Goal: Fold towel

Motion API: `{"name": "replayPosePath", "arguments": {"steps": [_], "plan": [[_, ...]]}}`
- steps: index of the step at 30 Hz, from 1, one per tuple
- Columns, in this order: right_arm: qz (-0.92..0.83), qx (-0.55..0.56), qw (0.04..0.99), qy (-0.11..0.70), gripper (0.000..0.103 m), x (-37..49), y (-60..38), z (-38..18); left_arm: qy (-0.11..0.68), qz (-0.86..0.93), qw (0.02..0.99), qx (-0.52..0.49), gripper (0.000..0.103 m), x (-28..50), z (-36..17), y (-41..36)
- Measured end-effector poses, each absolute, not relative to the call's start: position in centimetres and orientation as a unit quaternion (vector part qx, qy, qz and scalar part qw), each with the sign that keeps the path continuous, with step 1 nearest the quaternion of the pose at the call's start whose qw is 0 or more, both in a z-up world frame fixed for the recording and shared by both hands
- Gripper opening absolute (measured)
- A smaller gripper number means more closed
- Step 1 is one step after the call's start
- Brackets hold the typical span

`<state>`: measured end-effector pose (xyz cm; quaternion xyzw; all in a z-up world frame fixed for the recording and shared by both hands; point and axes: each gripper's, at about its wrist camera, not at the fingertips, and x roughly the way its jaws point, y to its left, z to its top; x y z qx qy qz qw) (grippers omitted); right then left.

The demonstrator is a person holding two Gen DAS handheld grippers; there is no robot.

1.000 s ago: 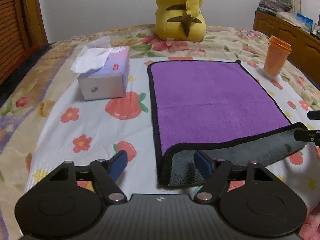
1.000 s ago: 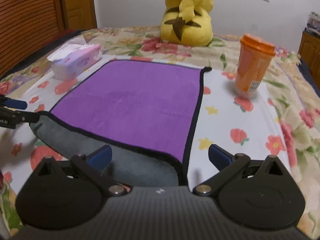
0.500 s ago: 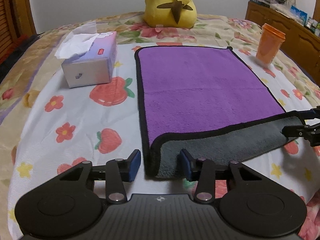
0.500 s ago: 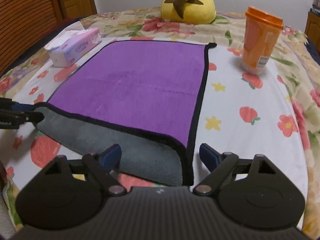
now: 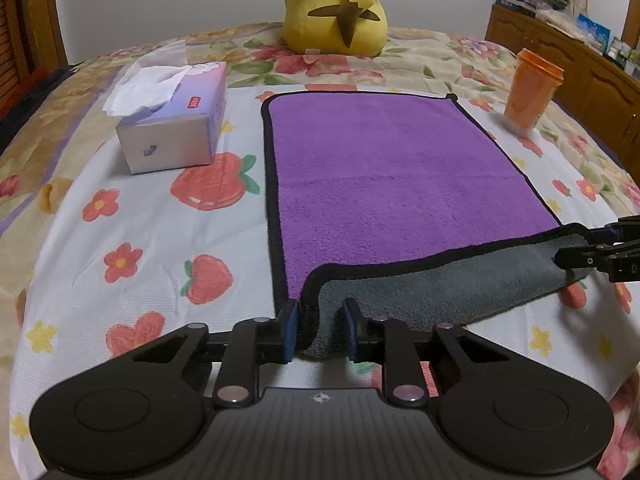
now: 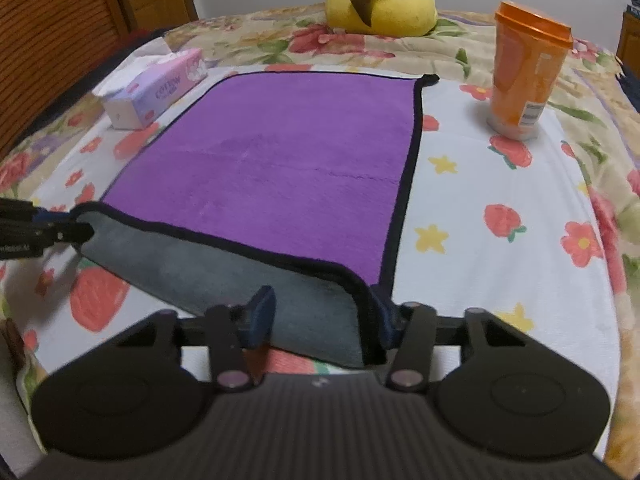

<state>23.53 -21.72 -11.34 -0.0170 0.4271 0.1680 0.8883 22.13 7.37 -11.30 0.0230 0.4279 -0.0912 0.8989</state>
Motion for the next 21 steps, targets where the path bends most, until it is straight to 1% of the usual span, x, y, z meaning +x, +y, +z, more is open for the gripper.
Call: {"name": "replayPosePath", "arguments": {"steps": [2, 5, 6, 7, 11, 12, 14, 16, 21], "plan": [[0.169, -0.014, 0.886, 0.431, 0.045, 23.6, -21.9, -11.3, 0.427, -0.092, 0.899, 0.024, 0.023, 22.1, -11.2, 7.4], [0.169, -0.015, 0.885, 0.434, 0.036, 23.7, -22.1, -11.4, 0.424, -0.095, 0.900, 0.028, 0.017, 22.0, -11.1, 7.3], [0.170, -0.014, 0.884, 0.435, 0.030, 23.7, -22.2, -11.4, 0.424, -0.099, 0.900, 0.030, 0.014, 22.0, -11.1, 7.3], [0.170, -0.015, 0.884, 0.435, 0.025, 23.7, -22.2, -11.3, 0.424, -0.104, 0.899, 0.031, 0.012, 22.0, -11.1, 7.2], [0.175, -0.019, 0.884, 0.434, 0.017, 23.7, -22.1, -11.4, 0.421, -0.111, 0.900, 0.032, 0.011, 22.0, -11.0, 7.3], [0.176, -0.019, 0.883, 0.434, 0.010, 23.7, -22.1, -11.4, 0.420, -0.111, 0.900, 0.033, 0.011, 22.0, -11.0, 7.2], [0.178, -0.021, 0.884, 0.432, 0.009, 23.7, -22.1, -11.4, 0.417, -0.112, 0.902, 0.036, 0.010, 21.9, -10.9, 7.2], [0.179, -0.023, 0.885, 0.429, 0.005, 23.6, -22.1, -11.3, 0.411, -0.114, 0.904, 0.038, 0.009, 21.7, -10.7, 7.0], [0.177, -0.023, 0.892, 0.416, 0.005, 23.5, -22.1, -10.9, 0.390, -0.119, 0.912, 0.035, 0.009, 21.2, -9.6, 6.8]]}}
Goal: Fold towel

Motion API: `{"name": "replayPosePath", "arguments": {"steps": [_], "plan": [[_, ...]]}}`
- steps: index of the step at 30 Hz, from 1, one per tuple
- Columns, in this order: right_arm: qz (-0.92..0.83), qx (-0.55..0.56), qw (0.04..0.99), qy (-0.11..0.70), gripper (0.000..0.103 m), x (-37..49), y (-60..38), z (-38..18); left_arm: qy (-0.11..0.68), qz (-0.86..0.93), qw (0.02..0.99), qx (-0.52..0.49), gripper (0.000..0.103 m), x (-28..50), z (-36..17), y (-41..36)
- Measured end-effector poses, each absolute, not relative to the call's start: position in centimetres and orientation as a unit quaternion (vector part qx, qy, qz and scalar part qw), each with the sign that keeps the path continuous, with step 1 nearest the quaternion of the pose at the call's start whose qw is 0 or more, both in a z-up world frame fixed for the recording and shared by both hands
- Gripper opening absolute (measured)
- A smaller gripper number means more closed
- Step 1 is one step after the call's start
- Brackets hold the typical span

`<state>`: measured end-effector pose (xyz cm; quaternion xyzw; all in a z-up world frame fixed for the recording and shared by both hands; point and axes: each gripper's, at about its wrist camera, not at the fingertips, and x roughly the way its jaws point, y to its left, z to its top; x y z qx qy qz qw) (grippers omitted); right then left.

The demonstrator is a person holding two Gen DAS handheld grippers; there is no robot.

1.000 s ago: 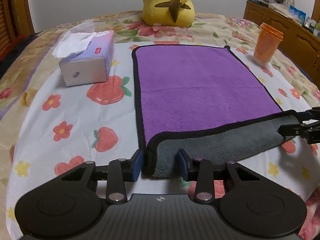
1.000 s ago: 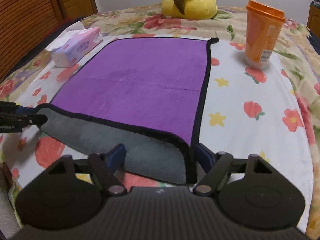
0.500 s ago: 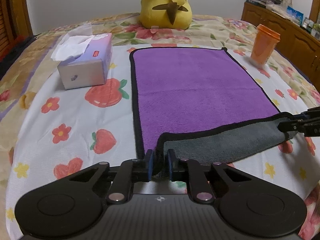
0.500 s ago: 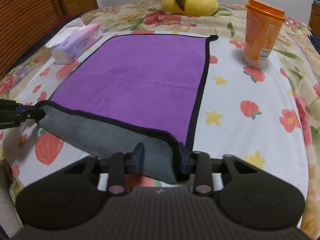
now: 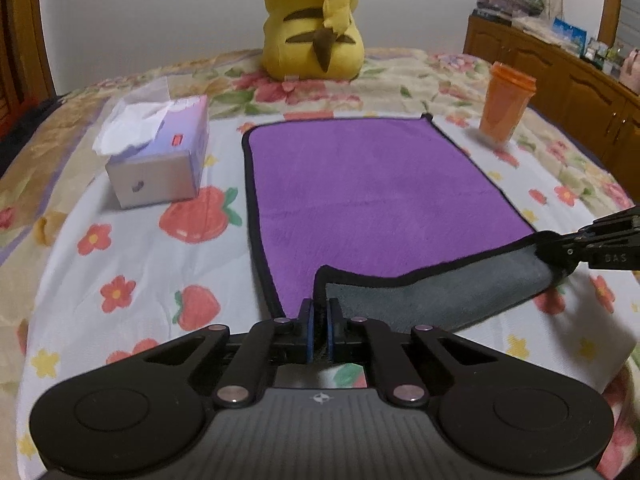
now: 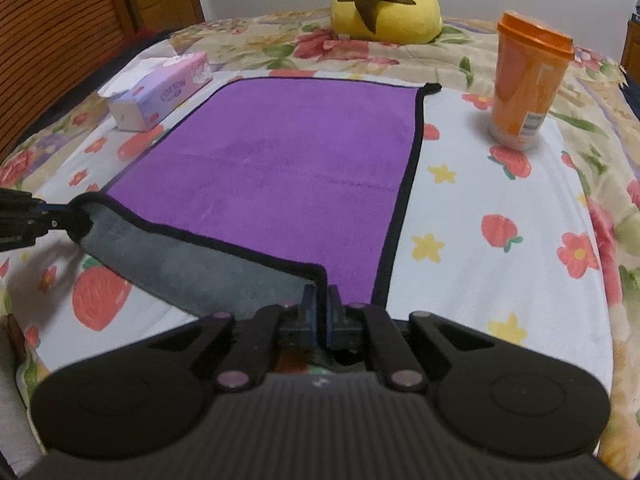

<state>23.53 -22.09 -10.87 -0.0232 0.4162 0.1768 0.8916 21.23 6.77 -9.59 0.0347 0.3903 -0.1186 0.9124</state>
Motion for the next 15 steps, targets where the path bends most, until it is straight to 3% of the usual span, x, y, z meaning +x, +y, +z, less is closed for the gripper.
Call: {"name": "replayPosePath", "arguments": {"steps": [15], "plan": [[0.178, -0.016, 0.916, 0.358, 0.005, 23.2, -22.5, -8.4, 0.330, -0.121, 0.936, 0.032, 0.009, 20.1, -6.6, 6.1]]}}
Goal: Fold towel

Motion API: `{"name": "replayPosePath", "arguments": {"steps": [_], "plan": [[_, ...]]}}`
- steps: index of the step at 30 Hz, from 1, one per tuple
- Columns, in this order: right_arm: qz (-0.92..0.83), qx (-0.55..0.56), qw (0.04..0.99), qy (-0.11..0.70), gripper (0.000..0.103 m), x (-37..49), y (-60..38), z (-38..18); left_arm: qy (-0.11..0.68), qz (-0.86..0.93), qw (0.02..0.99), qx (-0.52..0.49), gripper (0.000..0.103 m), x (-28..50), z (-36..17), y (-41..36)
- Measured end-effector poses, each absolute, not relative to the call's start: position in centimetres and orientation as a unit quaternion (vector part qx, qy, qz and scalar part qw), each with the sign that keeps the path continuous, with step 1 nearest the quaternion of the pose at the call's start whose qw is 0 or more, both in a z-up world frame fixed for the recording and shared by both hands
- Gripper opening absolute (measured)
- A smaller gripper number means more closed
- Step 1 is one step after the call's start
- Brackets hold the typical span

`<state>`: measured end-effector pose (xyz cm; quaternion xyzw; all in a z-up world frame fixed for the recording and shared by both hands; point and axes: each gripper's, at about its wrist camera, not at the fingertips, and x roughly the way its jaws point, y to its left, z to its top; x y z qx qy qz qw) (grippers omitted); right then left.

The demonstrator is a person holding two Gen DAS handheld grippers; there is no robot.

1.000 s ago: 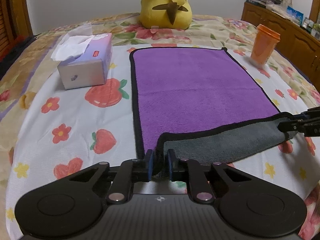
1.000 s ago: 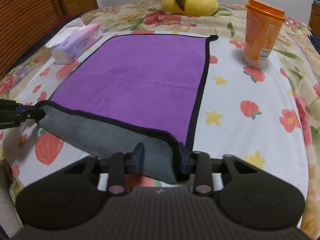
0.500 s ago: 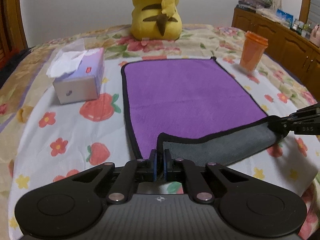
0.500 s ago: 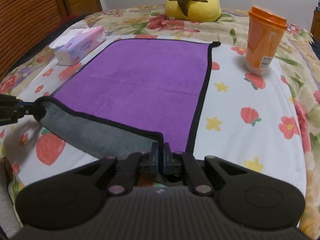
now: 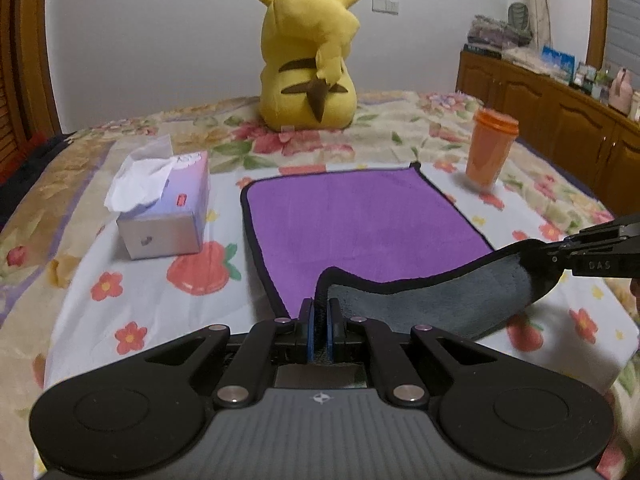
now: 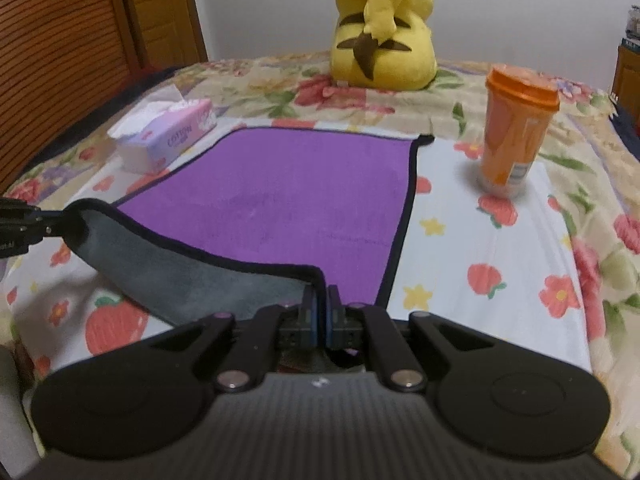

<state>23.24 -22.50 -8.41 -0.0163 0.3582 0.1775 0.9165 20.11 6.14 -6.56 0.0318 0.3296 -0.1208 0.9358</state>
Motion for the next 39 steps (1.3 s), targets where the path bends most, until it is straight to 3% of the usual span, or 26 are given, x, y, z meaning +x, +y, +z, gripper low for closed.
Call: {"name": "replayPosePath", "arguments": {"steps": [39], "plan": [[0.189, -0.048, 0.942, 0.275, 0.005, 25.2, -22.2, -6.5, 0.268, -0.125, 0.955, 0.026, 0.008, 22.9, -4.4, 5.9]]}}
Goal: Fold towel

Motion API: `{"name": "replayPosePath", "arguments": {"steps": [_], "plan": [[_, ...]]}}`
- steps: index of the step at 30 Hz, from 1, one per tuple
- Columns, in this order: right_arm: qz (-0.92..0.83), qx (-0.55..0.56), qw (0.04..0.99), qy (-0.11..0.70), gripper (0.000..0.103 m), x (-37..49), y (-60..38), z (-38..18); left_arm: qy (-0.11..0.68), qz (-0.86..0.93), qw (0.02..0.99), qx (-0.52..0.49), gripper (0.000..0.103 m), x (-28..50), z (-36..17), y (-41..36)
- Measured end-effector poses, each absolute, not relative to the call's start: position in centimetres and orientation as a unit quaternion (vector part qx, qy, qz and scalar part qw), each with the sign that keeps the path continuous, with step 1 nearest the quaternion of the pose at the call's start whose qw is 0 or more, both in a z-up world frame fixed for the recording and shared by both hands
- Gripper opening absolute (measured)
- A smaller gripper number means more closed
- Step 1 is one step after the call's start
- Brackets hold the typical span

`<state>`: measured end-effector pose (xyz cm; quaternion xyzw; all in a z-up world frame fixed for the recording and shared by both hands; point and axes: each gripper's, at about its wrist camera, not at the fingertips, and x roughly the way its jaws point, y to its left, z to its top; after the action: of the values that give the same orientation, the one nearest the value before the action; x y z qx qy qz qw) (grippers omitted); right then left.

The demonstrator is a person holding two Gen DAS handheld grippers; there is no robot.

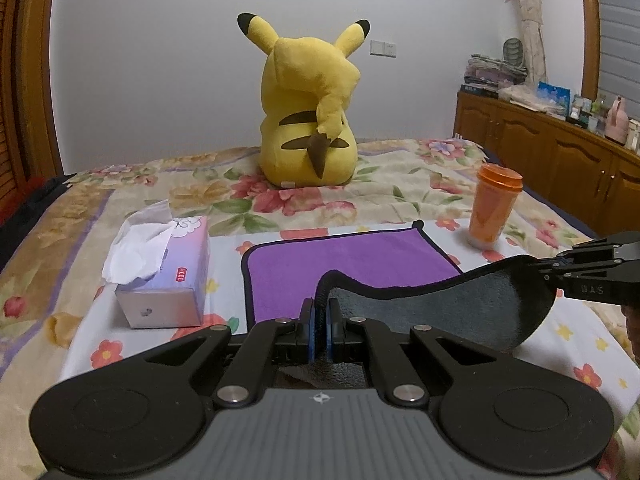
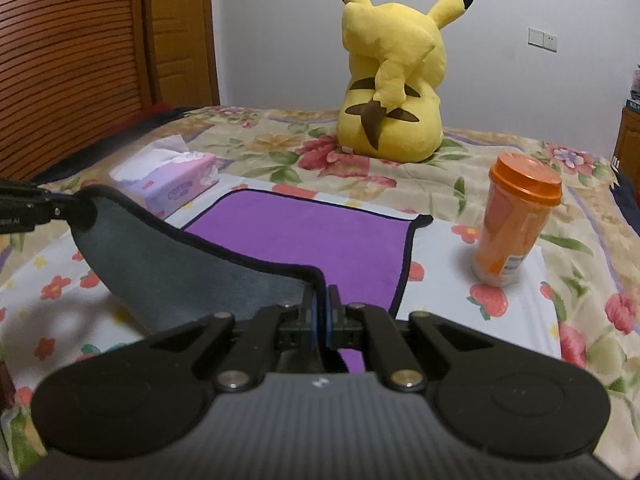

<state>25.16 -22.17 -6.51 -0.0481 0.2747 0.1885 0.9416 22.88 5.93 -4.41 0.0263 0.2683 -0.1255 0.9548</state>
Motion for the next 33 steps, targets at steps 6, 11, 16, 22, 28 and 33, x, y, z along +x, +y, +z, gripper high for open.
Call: {"name": "replayPosePath", "arguments": {"steps": [6, 11, 16, 22, 28, 33], "plan": [[0.189, -0.053, 0.942, 0.274, 0.005, 25.9, -22.3, -6.8, 0.270, -0.124, 0.955, 0.029, 0.008, 23.9, -4.8, 6.0], [0.190, -0.059, 0.940, 0.276, 0.005, 26.6, -22.3, -7.3, 0.273, -0.123, 0.954, 0.032, 0.008, 24.7, -5.4, 6.1], [0.192, -0.067, 0.939, 0.276, 0.005, 27.4, -22.2, -7.6, 0.275, -0.118, 0.953, 0.039, 0.008, 25.7, -5.9, 5.8], [0.195, -0.073, 0.939, 0.274, 0.005, 28.5, -22.1, -7.9, 0.273, -0.122, 0.953, 0.050, 0.008, 26.9, -6.1, 5.6], [0.197, -0.067, 0.941, 0.266, 0.004, 30.0, -22.3, -7.4, 0.260, -0.120, 0.957, 0.044, 0.008, 28.4, -5.6, 5.6], [0.197, -0.051, 0.944, 0.259, 0.004, 31.8, -22.8, -6.7, 0.252, -0.114, 0.961, 0.032, 0.008, 29.7, -5.3, 5.9]]}}
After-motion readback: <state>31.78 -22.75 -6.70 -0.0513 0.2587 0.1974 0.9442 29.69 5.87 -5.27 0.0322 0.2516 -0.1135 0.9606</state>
